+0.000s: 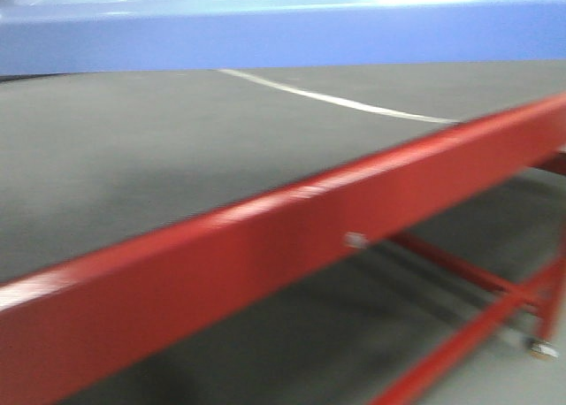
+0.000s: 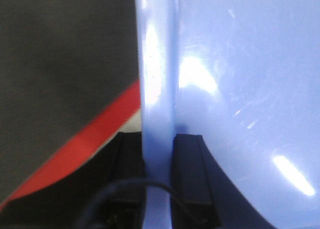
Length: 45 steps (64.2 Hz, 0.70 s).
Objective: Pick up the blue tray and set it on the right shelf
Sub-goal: 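Carry the tray in both grippers while driving past the red table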
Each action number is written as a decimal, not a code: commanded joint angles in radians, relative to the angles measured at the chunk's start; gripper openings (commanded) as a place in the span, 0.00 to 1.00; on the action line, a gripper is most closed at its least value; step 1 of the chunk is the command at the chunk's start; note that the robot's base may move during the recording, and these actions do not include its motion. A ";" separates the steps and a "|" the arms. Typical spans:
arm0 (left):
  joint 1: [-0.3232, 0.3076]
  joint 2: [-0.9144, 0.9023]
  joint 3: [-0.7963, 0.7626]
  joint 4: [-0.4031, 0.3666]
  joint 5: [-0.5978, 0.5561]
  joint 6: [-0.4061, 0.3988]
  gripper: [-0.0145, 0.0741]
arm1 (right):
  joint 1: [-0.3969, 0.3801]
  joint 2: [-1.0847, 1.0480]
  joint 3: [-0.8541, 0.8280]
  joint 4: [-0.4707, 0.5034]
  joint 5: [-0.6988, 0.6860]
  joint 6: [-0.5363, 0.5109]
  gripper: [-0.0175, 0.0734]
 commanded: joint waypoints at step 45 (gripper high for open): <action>-0.011 -0.023 -0.036 -0.027 0.066 0.010 0.11 | -0.003 -0.028 -0.030 -0.001 -0.052 -0.029 0.26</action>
